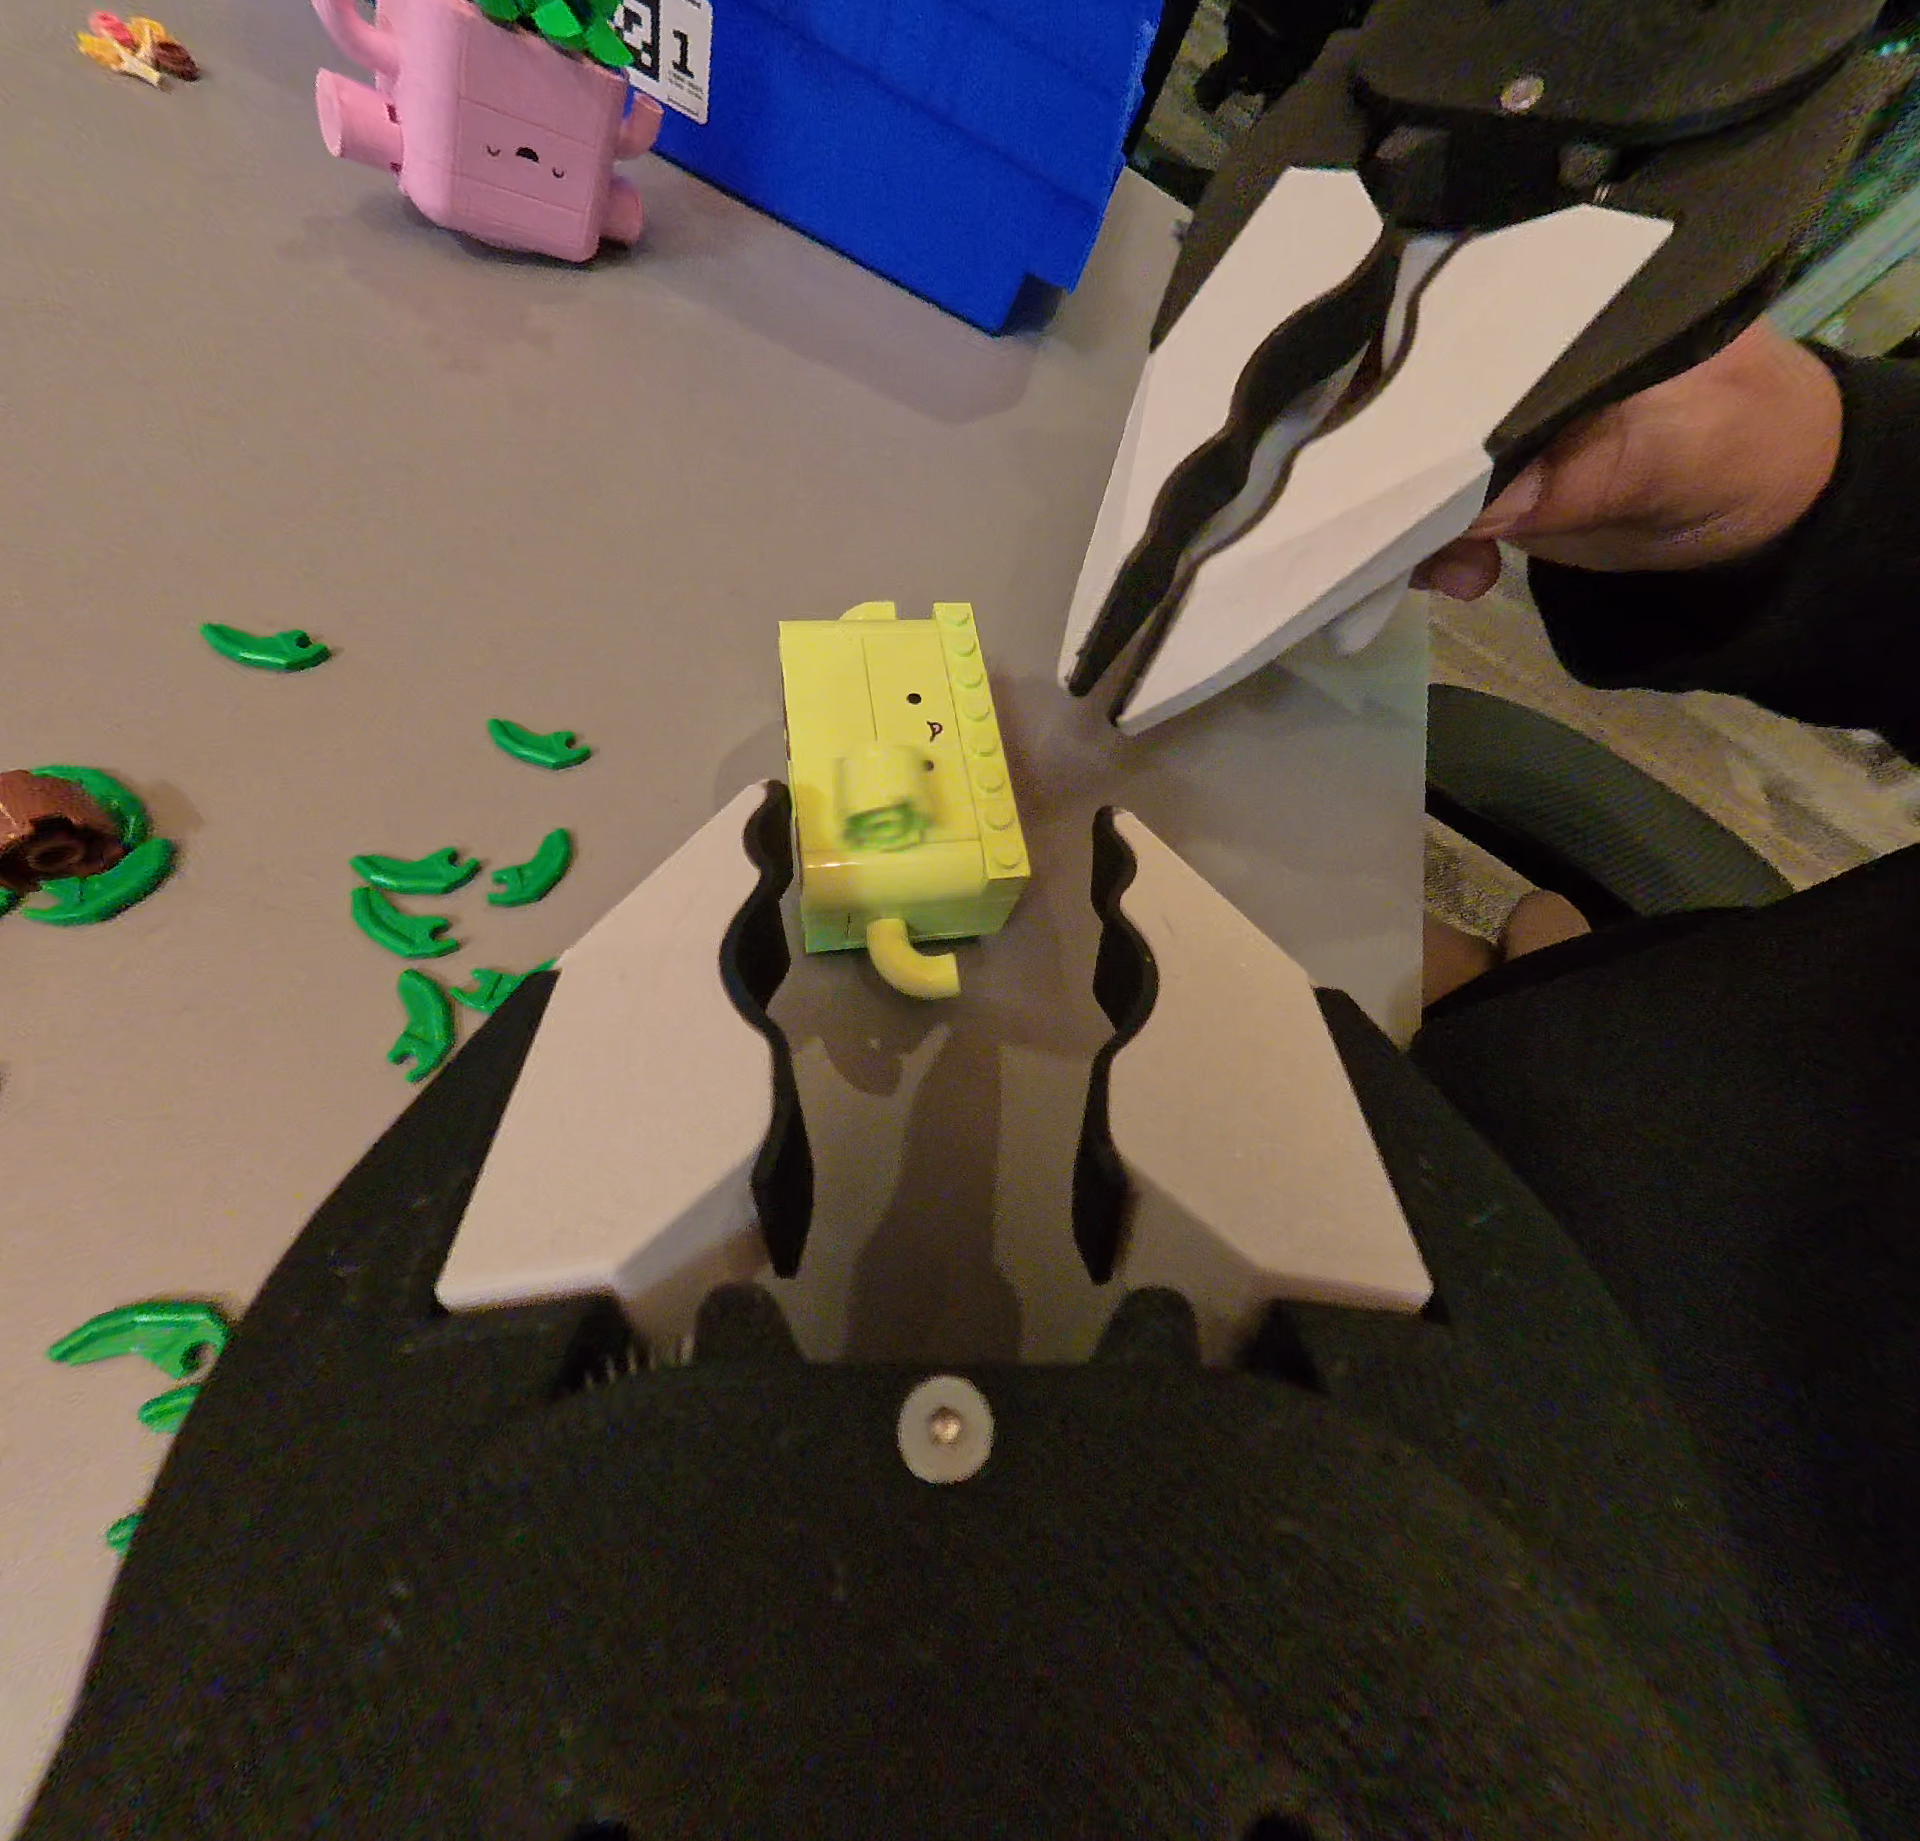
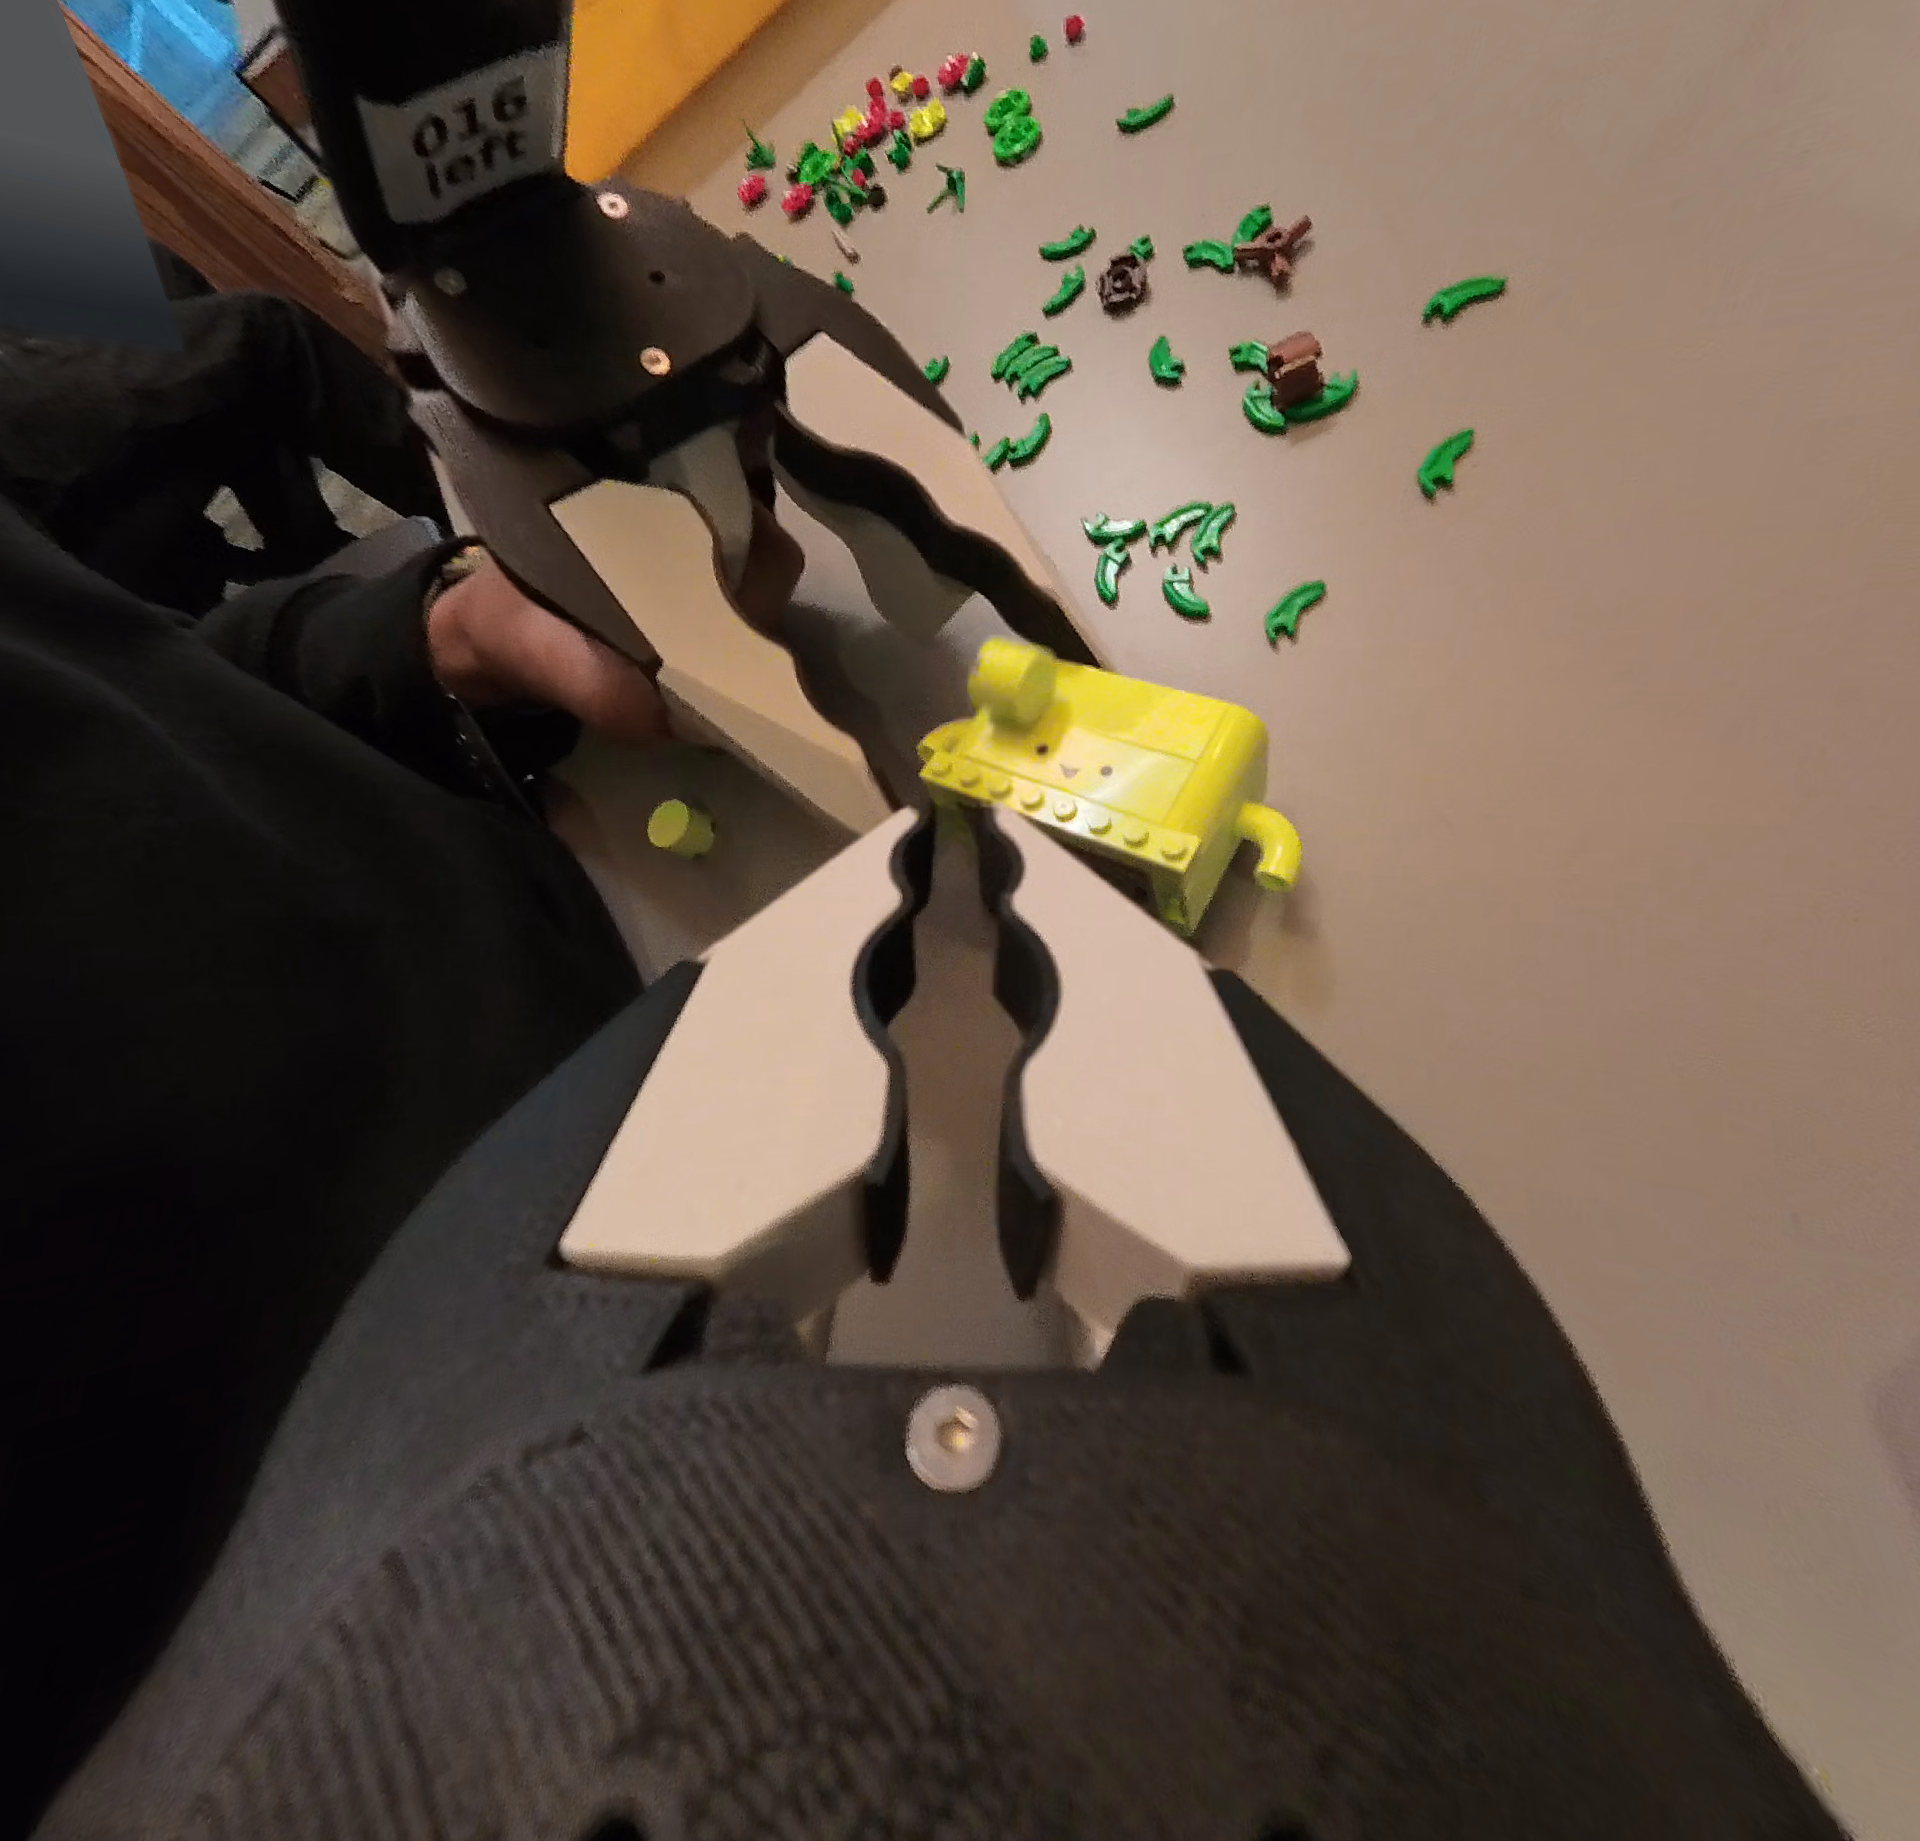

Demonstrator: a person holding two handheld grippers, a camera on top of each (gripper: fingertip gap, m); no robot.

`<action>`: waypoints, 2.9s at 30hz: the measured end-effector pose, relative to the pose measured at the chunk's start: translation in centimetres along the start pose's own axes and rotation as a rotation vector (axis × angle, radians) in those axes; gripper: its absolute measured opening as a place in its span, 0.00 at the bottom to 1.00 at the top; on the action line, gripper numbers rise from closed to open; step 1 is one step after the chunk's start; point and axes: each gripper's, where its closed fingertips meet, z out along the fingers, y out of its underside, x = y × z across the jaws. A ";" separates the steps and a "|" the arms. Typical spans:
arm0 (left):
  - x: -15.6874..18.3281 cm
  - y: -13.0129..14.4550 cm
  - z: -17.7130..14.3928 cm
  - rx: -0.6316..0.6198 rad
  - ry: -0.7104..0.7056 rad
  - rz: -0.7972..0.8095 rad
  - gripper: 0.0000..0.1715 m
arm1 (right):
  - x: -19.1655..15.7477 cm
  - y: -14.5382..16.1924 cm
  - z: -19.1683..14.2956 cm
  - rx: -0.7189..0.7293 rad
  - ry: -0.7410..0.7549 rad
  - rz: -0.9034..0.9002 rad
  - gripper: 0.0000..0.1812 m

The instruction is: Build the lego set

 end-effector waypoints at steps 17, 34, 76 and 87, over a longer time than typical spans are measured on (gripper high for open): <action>-0.3 -0.2 -0.2 0.018 0.024 -0.054 0.35 | 0.7 0.5 -1.0 0.039 0.042 -0.035 0.10; -0.5 0.8 2.2 -0.104 -0.075 -0.006 0.27 | 1.9 1.0 1.4 -0.403 0.091 -1.046 0.06; -2.3 -2.1 -1.2 0.153 -0.007 -0.205 0.26 | 8.8 2.9 -2.6 0.003 0.560 -0.115 0.27; -3.3 -0.3 0.5 -0.092 -0.285 0.048 0.26 | 12.8 1.9 -0.7 0.006 0.644 -0.010 0.54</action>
